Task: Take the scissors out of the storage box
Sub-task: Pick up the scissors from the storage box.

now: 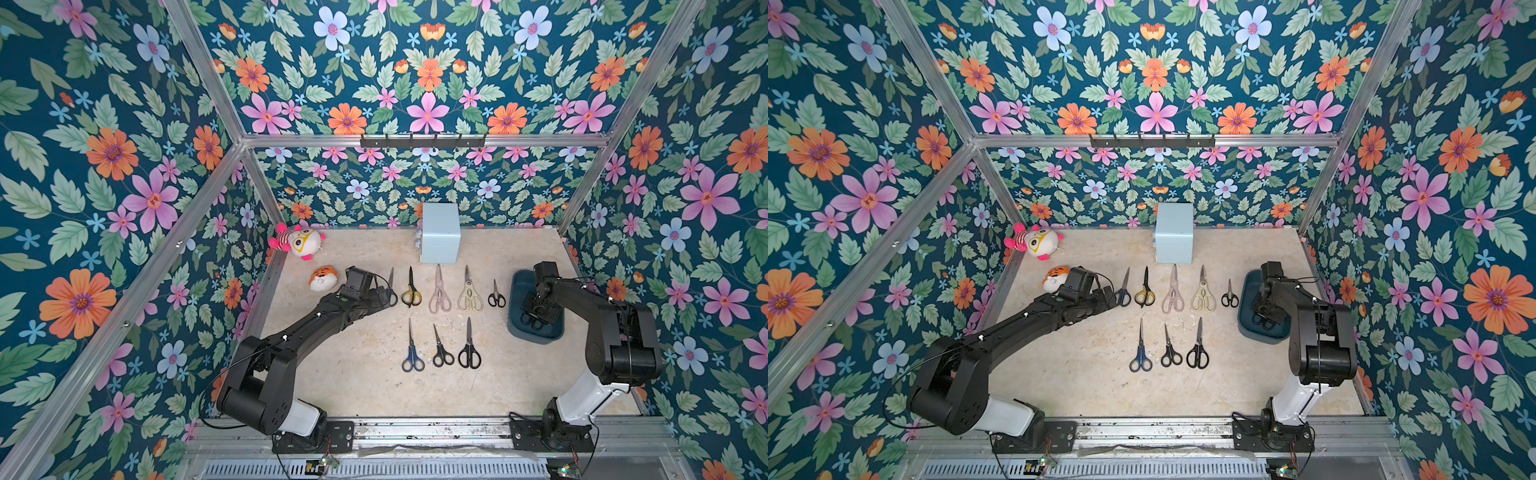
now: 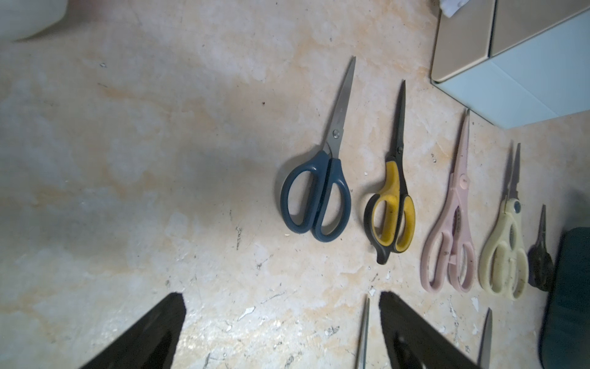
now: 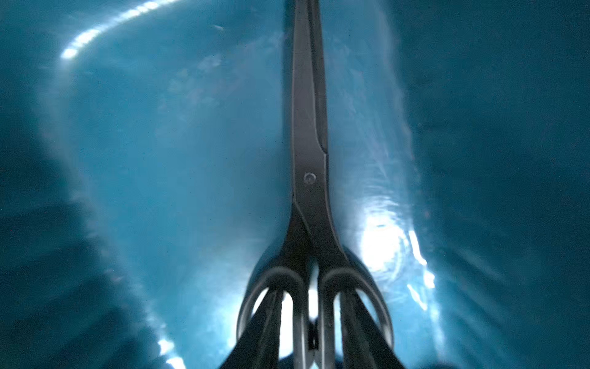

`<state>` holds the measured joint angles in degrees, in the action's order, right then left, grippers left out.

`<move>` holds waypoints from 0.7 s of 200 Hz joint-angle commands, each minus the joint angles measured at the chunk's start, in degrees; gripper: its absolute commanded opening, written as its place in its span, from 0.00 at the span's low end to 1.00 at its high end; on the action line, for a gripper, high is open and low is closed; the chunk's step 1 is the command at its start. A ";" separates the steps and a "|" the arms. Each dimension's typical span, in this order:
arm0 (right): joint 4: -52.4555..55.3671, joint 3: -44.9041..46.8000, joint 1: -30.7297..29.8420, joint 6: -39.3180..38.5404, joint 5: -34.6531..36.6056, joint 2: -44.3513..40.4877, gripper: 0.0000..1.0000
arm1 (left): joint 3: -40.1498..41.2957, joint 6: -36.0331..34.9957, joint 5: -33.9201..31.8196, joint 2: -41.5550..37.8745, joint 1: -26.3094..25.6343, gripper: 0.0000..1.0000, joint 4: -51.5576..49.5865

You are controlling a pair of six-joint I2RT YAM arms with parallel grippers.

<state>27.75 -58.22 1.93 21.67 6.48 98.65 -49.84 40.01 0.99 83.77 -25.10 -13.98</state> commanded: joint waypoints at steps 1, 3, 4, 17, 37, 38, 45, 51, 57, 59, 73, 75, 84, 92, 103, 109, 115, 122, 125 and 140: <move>-1.16 -1.92 0.00 -2.68 -0.40 -0.38 0.36 | 0.01 0.43 -0.38 0.19 0.23 0.99 -0.54; -1.13 -2.08 -0.02 -2.77 -0.41 -0.52 0.36 | 0.03 0.51 -0.36 0.22 0.16 0.99 -0.57; -1.12 -2.12 -0.01 -2.82 -0.41 -0.54 0.36 | 0.02 0.55 -0.37 0.28 0.20 0.99 -0.59; -0.39 -2.97 -0.01 -2.94 -0.08 -1.65 0.36 | 0.14 0.87 -0.20 0.52 0.23 0.99 -0.34; 1.11 -3.47 -0.01 -2.94 0.28 -3.20 0.36 | 0.19 1.21 0.05 0.89 0.21 0.99 0.18; 1.23 -3.43 -0.05 -2.90 0.29 -3.20 0.36 | 0.19 1.26 0.06 0.88 0.22 0.99 0.22; 1.77 -3.30 -0.01 -2.78 0.16 -5.56 0.36 | 0.19 1.26 0.15 0.97 0.14 0.99 0.32; 2.21 -3.15 -0.04 -2.77 -0.36 -6.13 0.36 | 0.19 1.30 0.17 1.09 0.18 0.99 0.39; 2.59 -2.69 0.02 -2.77 -0.86 -6.47 0.35 | 0.12 1.34 0.24 1.21 0.23 0.99 0.44; 2.65 -2.65 0.05 -2.73 -1.03 -6.59 0.35 | 0.10 1.31 0.24 1.22 0.23 0.99 0.44; 3.26 -1.16 0.00 -2.62 -2.84 -7.36 0.35 | -0.07 1.30 0.38 1.50 0.23 0.99 0.53; 3.32 -0.95 0.00 -2.60 -3.09 -7.41 0.35 | -0.10 1.30 0.40 1.56 0.23 0.99 0.53; 3.42 0.17 0.00 -2.64 -4.25 -7.76 0.35 | -0.16 1.30 0.51 1.62 0.23 0.99 0.56; 3.37 1.17 -0.02 -2.95 -4.94 -7.94 0.35 | -0.16 1.17 0.55 1.62 0.22 0.99 0.54; 3.54 2.13 -0.03 -3.64 -5.07 -7.63 0.35 | -0.10 1.05 0.52 1.66 0.22 0.99 0.45; 3.79 2.23 -0.03 -4.01 -5.02 -7.28 0.35 | -0.11 0.97 0.52 1.58 0.22 0.99 0.45; 4.13 2.31 -0.01 -4.32 -4.64 -6.87 0.35 | -0.01 0.95 0.41 1.50 0.23 0.99 0.45; 4.19 2.32 -0.05 -4.36 -3.69 -6.34 0.35 | 0.06 0.95 0.41 1.42 0.23 0.99 0.38; 4.21 2.28 -0.05 -4.48 -3.33 -6.12 0.35 | 0.14 0.94 0.41 1.40 0.21 0.99 0.36; 3.68 2.02 -0.06 -5.00 -2.95 -5.26 0.35 | 0.11 0.92 0.41 1.38 0.22 0.99 0.31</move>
<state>30.87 -55.94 1.93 18.13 2.76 92.42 -49.76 41.23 1.45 85.30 -24.86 -13.72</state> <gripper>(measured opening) 0.355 0.992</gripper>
